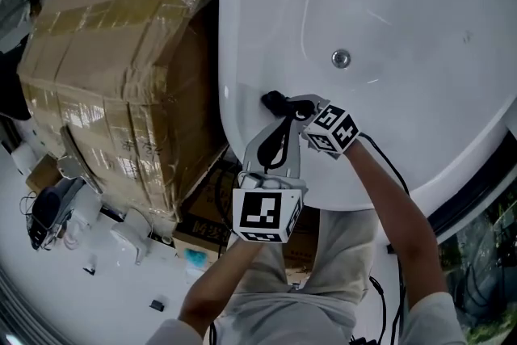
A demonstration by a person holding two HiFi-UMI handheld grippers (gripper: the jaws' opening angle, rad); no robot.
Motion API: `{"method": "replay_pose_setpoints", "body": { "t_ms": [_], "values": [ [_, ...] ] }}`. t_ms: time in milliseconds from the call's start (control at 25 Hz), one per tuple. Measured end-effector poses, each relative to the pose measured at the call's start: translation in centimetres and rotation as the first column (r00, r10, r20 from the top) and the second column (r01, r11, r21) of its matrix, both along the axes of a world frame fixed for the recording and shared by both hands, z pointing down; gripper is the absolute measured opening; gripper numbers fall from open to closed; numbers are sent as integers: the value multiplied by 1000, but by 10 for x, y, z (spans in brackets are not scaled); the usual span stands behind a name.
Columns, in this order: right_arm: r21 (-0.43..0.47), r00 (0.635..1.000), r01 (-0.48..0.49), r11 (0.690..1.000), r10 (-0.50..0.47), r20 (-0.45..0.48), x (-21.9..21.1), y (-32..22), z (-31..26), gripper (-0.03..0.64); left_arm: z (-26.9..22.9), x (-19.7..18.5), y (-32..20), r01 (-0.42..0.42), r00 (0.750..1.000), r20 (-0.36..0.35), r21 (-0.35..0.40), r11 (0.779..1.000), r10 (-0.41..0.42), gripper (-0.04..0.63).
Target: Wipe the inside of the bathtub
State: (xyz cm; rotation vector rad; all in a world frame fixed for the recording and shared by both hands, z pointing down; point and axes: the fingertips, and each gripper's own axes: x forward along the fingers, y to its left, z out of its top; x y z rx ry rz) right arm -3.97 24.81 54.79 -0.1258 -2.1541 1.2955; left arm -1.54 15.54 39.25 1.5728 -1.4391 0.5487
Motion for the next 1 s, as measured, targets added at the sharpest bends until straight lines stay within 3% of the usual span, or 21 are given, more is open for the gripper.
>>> {"method": "replay_pose_setpoints", "body": {
  "t_ms": [320,480,600,1000],
  "values": [
    [-19,998,22,1000,-21,56,-2,23,-57,101,-40,-7,-7,-2,1000,25,47,999,1,-2],
    [-90,996,-15,996,22,82,2,30,-97,101,-74,-6,-9,-10,1000,24,64,998,9,-1],
    [-46,997,-32,998,36,71,16,20,-129,101,-110,-3,-16,-38,999,21,94,995,36,-2],
    [16,950,-272,962,266,164,62,-42,-275,103,-218,13,-30,-134,990,64,184,974,124,-2]
  ]
}}
